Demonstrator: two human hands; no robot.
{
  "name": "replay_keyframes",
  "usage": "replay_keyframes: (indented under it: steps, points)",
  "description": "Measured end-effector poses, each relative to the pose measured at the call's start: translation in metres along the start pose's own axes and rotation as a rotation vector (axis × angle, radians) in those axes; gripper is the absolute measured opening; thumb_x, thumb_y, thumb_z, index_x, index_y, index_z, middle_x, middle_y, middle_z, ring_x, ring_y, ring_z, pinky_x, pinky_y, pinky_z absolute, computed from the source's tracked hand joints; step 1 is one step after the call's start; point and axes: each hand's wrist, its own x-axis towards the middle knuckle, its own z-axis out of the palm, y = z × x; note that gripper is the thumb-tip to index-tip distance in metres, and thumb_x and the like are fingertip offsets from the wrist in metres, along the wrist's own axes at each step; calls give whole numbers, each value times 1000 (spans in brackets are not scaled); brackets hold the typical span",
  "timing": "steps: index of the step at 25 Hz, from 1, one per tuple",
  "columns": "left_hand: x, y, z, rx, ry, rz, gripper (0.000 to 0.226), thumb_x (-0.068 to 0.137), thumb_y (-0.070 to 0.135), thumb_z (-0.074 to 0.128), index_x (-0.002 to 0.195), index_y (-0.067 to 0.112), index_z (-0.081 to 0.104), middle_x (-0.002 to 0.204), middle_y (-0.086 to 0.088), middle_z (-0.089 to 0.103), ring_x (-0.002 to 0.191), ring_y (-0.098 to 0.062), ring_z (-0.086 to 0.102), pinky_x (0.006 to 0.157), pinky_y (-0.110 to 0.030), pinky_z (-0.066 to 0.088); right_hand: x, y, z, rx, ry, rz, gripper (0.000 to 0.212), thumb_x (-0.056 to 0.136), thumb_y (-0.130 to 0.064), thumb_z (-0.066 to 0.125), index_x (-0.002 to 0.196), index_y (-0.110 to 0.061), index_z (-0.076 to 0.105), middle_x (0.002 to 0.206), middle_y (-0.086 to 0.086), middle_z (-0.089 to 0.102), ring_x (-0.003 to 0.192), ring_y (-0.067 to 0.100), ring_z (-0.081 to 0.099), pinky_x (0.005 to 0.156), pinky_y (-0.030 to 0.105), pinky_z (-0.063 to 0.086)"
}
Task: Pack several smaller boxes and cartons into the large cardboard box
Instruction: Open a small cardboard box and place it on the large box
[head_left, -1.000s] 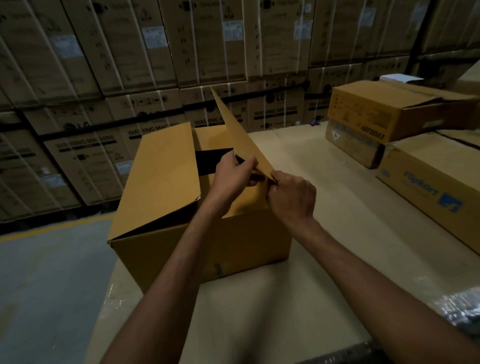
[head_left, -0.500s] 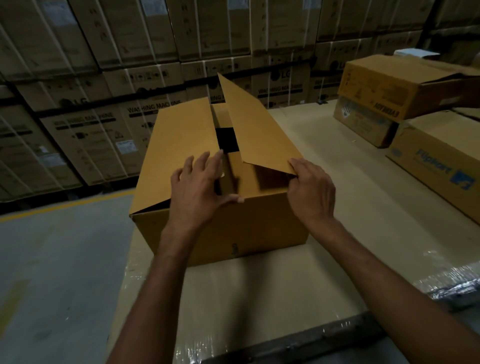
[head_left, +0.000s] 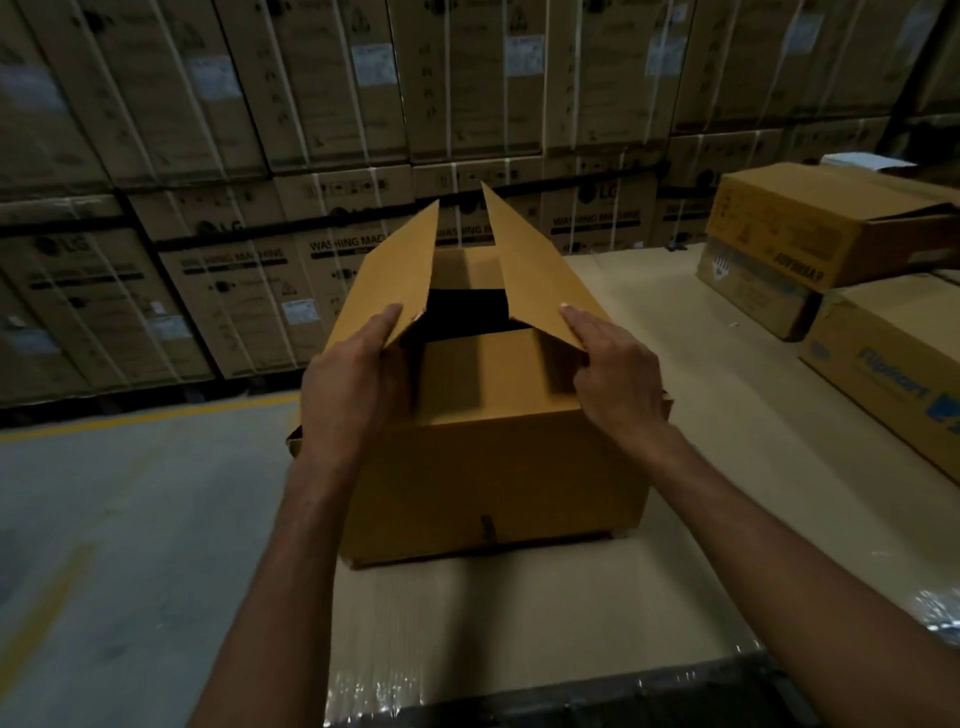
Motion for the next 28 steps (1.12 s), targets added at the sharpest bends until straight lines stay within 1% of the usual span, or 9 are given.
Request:
replay_keyframes:
  steps: [2, 4, 8, 10, 14, 19, 24, 26, 28]
  points:
    - [-19, 9, -7, 70, -62, 20, 63, 96, 7, 61, 152, 29, 47, 138, -12, 65, 111, -33, 68, 88, -47, 56, -17, -4, -10, 16, 19, -49, 67, 86, 4, 65, 150, -14, 53, 140, 12, 64, 123, 31, 64, 96, 43, 54]
    - [-47, 15, -1, 169, -306, 59, 68, 96, 15, 61, 156, 36, 36, 157, -3, 46, 138, -28, 52, 107, -49, 48, -40, -8, -17, -13, -182, -77, 70, 88, -4, 64, 155, -18, 47, 152, 8, 55, 137, 28, 53, 110, 42, 44]
    - [-67, 27, 10, 77, -501, 11, 76, 96, 76, 31, 159, 35, 28, 167, 2, 26, 154, -23, 24, 122, -50, 23, -57, -7, -18, -68, -394, -53, 72, 93, -31, 65, 160, -27, 37, 164, 1, 39, 149, 22, 35, 121, 41, 28]
    - [-65, 45, 9, 39, -519, 28, 90, 90, 85, 18, 161, 31, 25, 169, 2, 22, 156, -21, 18, 124, -50, 17, -55, -10, -20, -24, -391, -67, 70, 94, -35, 64, 158, -26, 40, 163, 1, 40, 148, 21, 36, 121, 41, 29]
    - [-51, 94, 18, -107, -389, 94, 84, 97, 76, 10, 156, 25, 39, 162, 1, 40, 154, -19, 23, 125, -51, 17, -54, -11, -32, 133, -121, 16, 53, 95, -25, 65, 147, -18, 56, 146, 3, 60, 132, 23, 55, 108, 39, 45]
    - [-21, 175, 47, -468, -300, 201, 52, 110, 51, 28, 148, 23, 50, 136, -2, 64, 129, -19, 56, 109, -47, 44, -56, 13, -52, 180, 295, 48, 34, 107, -22, 51, 137, -8, 59, 122, 12, 70, 105, 27, 66, 76, 36, 55]
    - [-20, 218, 87, -304, -554, 315, 52, 109, 50, 22, 115, 27, 68, 117, 2, 73, 130, -26, 56, 107, -50, 42, -80, 55, -60, 102, 260, 412, 80, 104, -30, 59, 163, -5, 11, 156, 20, 42, 134, 36, 49, 102, 47, 49]
    - [-26, 216, 101, -248, -581, 304, 39, 109, 40, 32, 109, 24, 67, 107, 3, 72, 110, -21, 63, 101, -48, 46, -87, 65, -63, 208, 213, 594, 95, 102, -35, 61, 165, -12, -6, 153, 18, 48, 130, 35, 54, 97, 45, 51]
    - [-33, 210, 108, -254, -581, 324, 28, 107, 31, 44, 124, 22, 65, 119, 1, 69, 109, -19, 62, 97, -45, 50, -90, 71, -60, 361, 228, 693, 96, 104, -30, 60, 164, -10, -11, 136, 20, 61, 114, 36, 64, 84, 42, 55]
